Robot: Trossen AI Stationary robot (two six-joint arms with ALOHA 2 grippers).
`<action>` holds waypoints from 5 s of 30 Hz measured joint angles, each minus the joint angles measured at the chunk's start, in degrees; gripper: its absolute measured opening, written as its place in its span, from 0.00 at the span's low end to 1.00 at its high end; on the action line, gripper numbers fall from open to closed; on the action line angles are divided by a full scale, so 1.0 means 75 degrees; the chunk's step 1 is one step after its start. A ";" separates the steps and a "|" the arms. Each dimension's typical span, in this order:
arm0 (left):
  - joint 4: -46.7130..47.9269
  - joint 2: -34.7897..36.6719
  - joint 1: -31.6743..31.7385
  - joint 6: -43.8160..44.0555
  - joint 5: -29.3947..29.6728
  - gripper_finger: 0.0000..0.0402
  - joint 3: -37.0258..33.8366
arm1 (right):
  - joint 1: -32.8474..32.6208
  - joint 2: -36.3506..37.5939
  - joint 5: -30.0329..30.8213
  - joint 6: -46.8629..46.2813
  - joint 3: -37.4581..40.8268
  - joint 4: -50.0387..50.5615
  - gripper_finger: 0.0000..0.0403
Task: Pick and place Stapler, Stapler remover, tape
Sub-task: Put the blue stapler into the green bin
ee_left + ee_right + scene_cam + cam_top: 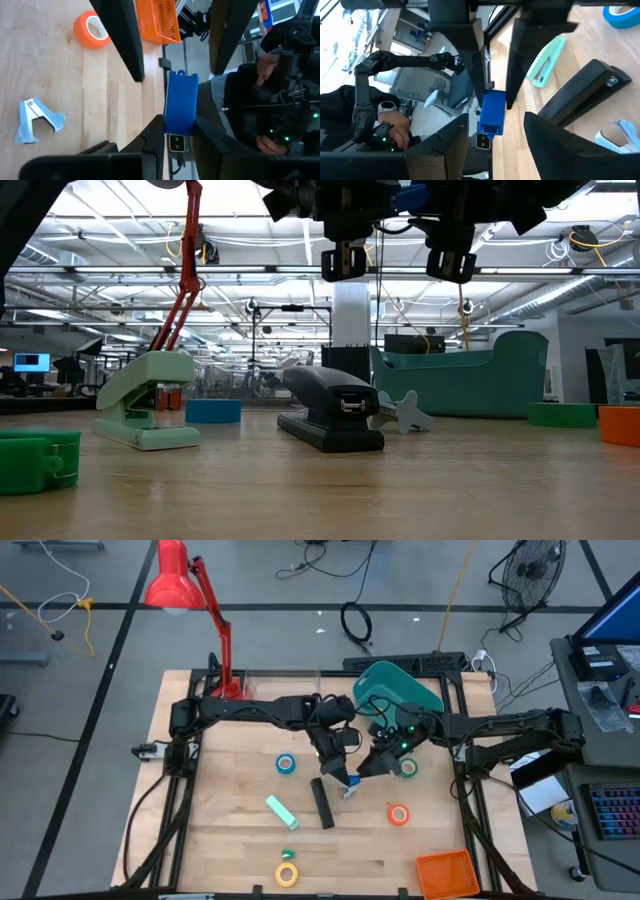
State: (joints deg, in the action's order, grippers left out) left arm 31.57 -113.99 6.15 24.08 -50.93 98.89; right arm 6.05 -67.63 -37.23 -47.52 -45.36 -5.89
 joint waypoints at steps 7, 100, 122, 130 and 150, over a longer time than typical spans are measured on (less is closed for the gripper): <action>-0.0277 0.0000 0.0070 0.0140 0.0060 0.17 0.0000 | -0.0188 -0.0001 0.0201 -0.0043 0.0000 -0.0148 0.46; 0.3768 0.1110 -0.0901 -0.1379 0.3054 0.19 -0.0006 | 0.3441 0.0137 0.6796 0.2664 -0.0013 0.2484 0.17; 0.1965 0.1110 -0.1321 -0.0219 0.4280 0.19 -0.0114 | 0.4060 -0.2076 0.6786 0.3455 0.0000 0.1539 0.17; 0.1950 0.1107 -0.1425 0.0072 0.4280 0.19 -0.0216 | 0.4248 -0.2503 0.6787 0.3460 0.0000 0.1170 0.17; 0.1921 0.1107 -0.1415 0.0064 0.4277 0.19 -0.0221 | 0.4353 -0.2729 0.6988 0.3566 0.0009 0.0807 0.17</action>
State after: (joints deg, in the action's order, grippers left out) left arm 45.98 -105.69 -4.46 24.56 -18.85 97.23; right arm 38.70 -88.10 15.18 -20.77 -45.30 0.16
